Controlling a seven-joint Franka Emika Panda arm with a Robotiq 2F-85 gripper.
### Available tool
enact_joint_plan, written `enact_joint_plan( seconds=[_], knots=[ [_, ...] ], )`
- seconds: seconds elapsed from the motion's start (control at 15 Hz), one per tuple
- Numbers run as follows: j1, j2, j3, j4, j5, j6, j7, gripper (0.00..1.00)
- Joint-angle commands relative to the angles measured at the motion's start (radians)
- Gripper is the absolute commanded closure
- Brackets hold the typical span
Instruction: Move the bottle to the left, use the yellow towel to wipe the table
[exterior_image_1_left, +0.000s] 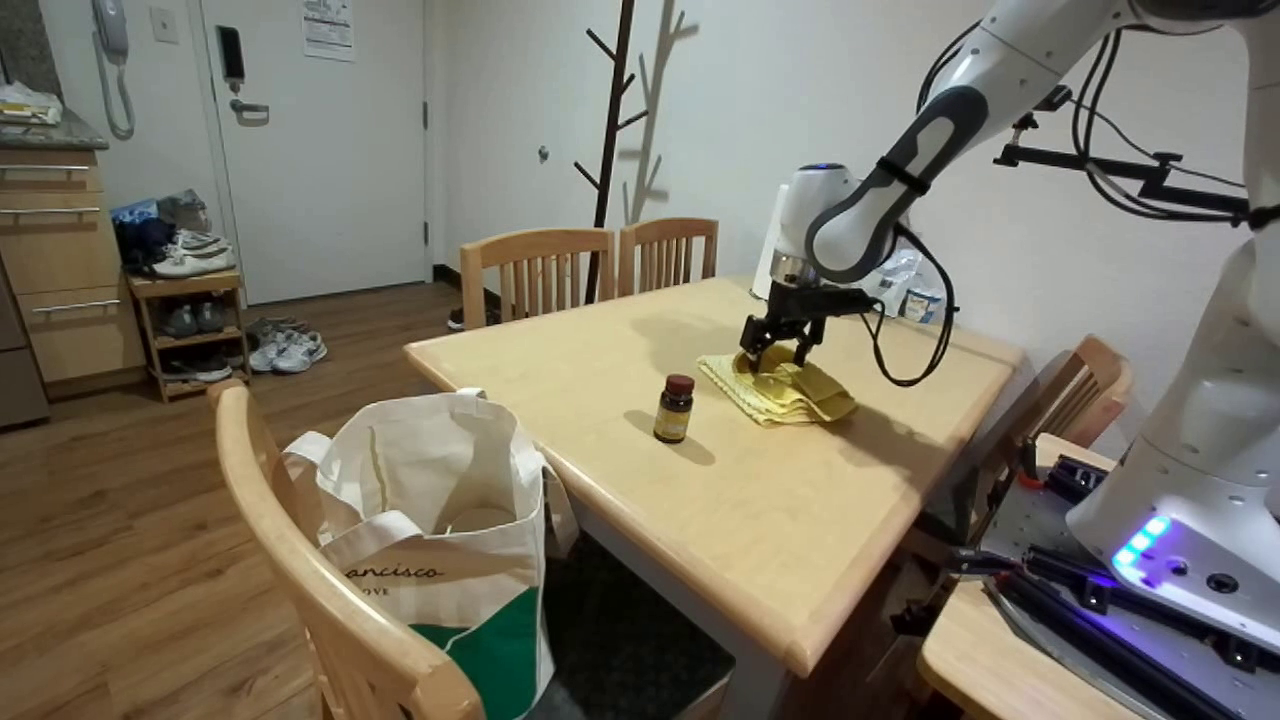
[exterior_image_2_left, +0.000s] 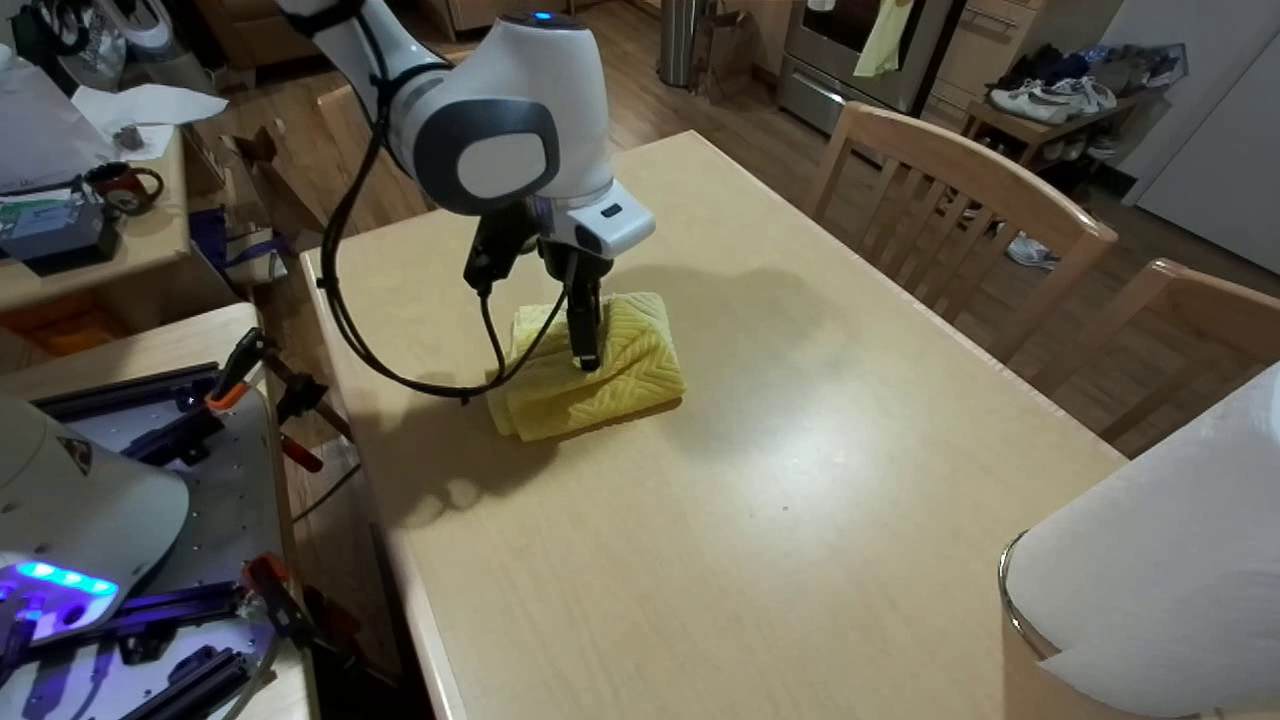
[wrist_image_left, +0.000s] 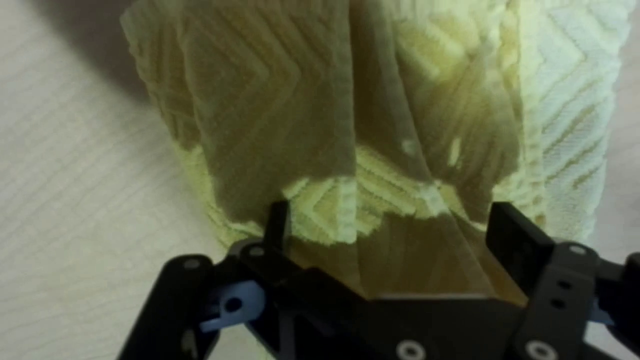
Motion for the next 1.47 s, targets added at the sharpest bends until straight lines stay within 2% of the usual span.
enact_joint_plan(
  seconds=[0.0, 0.33, 0.73, 0.93, 1.0, 1.13, 1.4],
  knots=[
    [-0.044, 0.016, 0.069, -0.012, 0.09, 0.054, -0.076, 0.26],
    [-0.048, 0.026, 0.105, 0.004, 0.137, 0.061, -0.129, 0.59],
    [-0.028, 0.038, 0.105, 0.06, 0.108, 0.064, -0.159, 0.98],
    [-0.02, 0.091, 0.129, 0.171, 0.087, 0.091, -0.225, 1.0],
    [-0.008, 0.123, 0.131, 0.231, 0.07, 0.084, -0.246, 0.98],
    [-0.022, 0.197, 0.178, 0.365, 0.084, 0.06, -0.323, 0.98],
    [-0.016, 0.358, 0.206, 0.596, 0.062, -0.027, -0.433, 0.98]
  ],
)
